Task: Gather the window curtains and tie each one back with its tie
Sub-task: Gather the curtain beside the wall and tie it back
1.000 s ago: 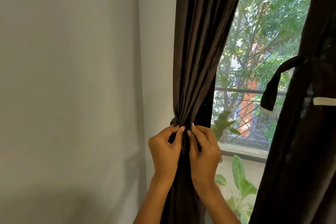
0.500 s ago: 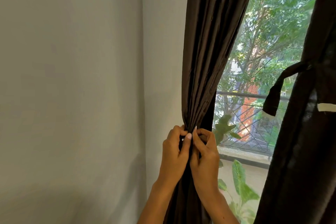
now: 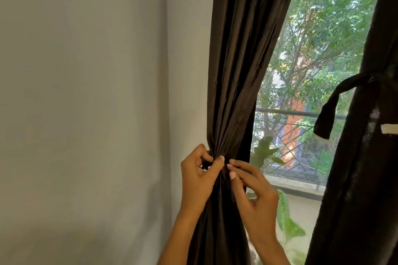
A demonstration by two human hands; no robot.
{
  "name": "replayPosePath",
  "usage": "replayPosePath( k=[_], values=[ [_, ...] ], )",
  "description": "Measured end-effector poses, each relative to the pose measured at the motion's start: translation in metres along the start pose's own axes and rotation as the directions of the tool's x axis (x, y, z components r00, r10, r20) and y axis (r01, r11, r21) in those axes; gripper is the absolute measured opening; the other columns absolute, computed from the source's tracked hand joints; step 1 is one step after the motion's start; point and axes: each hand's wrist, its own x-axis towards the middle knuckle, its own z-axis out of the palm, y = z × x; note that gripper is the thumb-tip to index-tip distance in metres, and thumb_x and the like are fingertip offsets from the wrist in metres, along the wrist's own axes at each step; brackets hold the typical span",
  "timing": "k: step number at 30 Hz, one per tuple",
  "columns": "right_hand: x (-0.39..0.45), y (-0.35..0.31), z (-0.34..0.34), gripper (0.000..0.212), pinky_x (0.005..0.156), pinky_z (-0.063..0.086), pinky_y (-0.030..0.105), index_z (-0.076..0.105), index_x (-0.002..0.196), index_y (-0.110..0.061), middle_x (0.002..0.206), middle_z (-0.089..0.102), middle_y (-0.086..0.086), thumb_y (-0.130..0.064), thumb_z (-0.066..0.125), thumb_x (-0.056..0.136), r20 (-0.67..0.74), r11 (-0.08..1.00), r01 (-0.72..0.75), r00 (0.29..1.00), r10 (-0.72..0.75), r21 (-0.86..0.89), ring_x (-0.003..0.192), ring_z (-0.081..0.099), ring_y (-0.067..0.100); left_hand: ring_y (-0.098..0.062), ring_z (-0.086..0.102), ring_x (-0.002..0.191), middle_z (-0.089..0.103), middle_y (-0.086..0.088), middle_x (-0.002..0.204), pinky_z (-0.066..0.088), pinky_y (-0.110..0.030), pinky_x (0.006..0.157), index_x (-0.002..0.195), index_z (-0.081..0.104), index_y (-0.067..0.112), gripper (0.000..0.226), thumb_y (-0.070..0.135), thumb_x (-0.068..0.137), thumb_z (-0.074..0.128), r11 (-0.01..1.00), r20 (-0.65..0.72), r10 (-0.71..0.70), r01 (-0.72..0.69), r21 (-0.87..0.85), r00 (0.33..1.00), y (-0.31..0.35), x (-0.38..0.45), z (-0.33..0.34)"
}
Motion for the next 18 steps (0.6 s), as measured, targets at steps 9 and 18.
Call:
replayPosePath(
  k=[9,18],
  values=[
    [0.023,-0.008,-0.021,0.03,0.081,0.052,0.044,0.051,0.114,-0.031,0.1,0.064,-0.014,-0.027,0.065,0.087,0.166,0.969,-0.077,0.979,0.119,-0.235,0.098,0.062,0.008,-0.028,0.041,0.064,0.039,-0.013,0.061,0.039,-0.039,0.068,0.057,0.044,0.015,0.032,0.01,0.073,0.071,0.96,0.22,-0.19,0.228,-0.164,0.957,0.003,0.019,-0.024],
    [0.026,-0.036,-0.009,0.04,0.074,0.055,0.03,0.069,0.1,-0.033,0.091,0.069,-0.011,0.001,0.071,0.08,0.15,0.996,-0.049,0.987,0.059,-0.074,0.089,0.066,0.007,-0.005,0.061,0.072,0.07,0.001,0.081,0.048,-0.009,0.071,0.084,0.073,0.014,0.007,0.008,0.081,0.072,0.935,0.073,0.041,-0.064,0.35,0.996,0.029,-0.004,-0.006]
  ],
)
